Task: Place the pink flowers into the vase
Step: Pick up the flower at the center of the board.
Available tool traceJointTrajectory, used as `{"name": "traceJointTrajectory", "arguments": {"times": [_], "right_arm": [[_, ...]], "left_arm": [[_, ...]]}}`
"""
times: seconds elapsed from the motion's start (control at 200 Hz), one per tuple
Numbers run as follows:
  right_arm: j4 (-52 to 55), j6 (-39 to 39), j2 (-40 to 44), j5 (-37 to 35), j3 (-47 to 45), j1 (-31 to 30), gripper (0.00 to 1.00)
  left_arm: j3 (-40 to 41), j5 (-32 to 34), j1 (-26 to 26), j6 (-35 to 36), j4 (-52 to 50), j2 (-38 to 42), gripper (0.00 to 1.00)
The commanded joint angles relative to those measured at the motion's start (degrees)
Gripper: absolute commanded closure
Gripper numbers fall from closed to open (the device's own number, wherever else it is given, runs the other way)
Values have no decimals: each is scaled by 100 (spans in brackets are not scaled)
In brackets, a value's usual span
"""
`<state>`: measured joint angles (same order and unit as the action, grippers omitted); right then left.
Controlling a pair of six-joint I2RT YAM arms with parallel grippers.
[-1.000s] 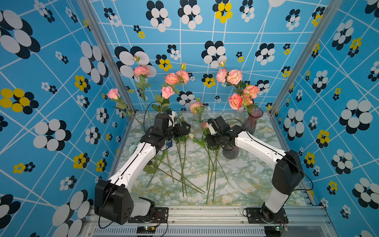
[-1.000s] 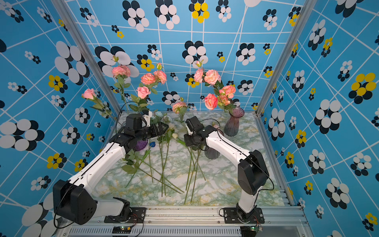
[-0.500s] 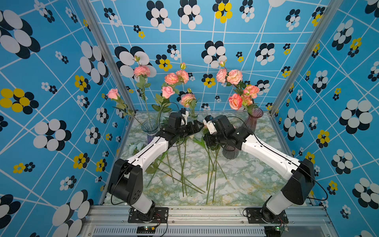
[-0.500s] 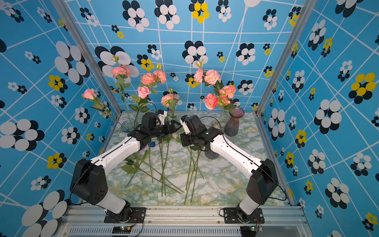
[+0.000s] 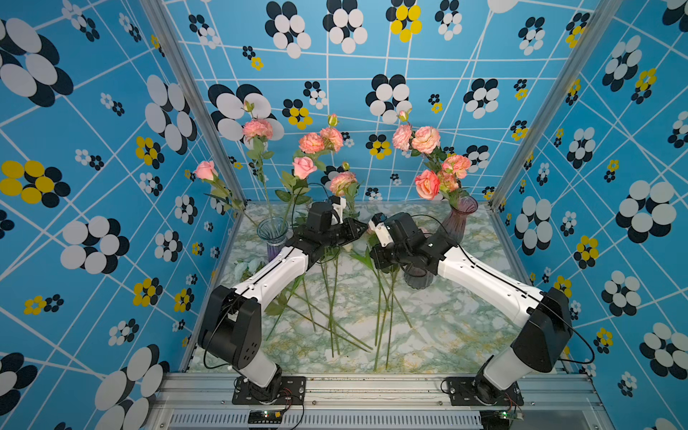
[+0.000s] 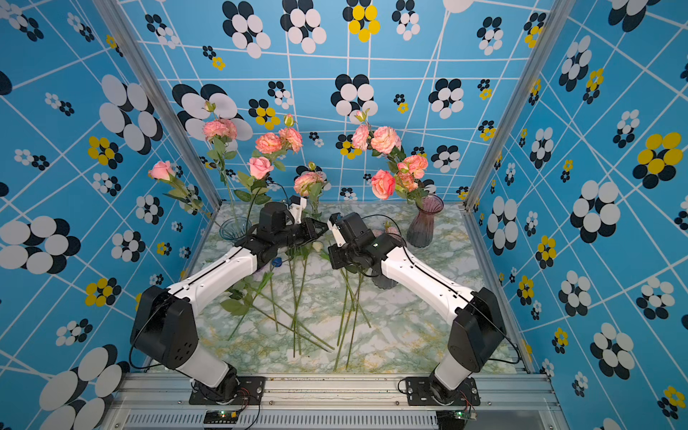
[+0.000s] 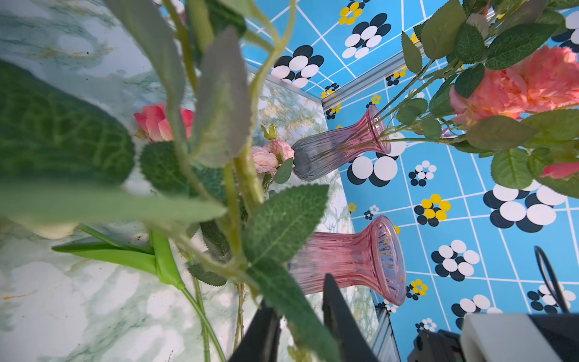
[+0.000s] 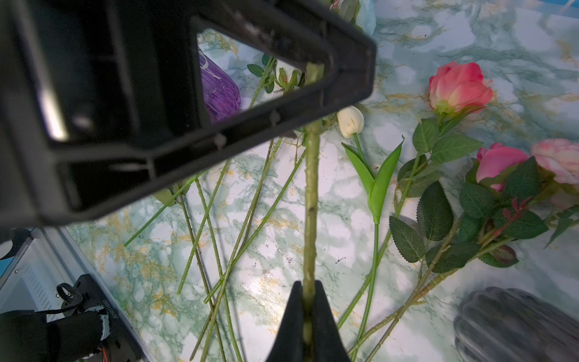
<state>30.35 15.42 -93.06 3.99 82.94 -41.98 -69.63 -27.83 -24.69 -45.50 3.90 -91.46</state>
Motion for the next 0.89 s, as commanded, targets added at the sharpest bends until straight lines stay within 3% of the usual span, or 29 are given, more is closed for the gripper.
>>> {"name": "traceJointTrajectory", "arguments": {"times": [0.0,0.375,0.67,0.89], "right_arm": [[-134,-56,188,50,-106,-65,100],[-121,-73,403,-82,-355,-63,94],[110,-189,767,-320,-387,-60,64],[206,-416,1326,-462,-615,-65,32]], "left_arm": [[-285,-115,-91,119,116,-56,80],[-1009,-202,-262,766,-479,44,100],[-1279,18,-404,1179,-717,249,100],[-1452,206,-425,1519,-784,433,100]]}}
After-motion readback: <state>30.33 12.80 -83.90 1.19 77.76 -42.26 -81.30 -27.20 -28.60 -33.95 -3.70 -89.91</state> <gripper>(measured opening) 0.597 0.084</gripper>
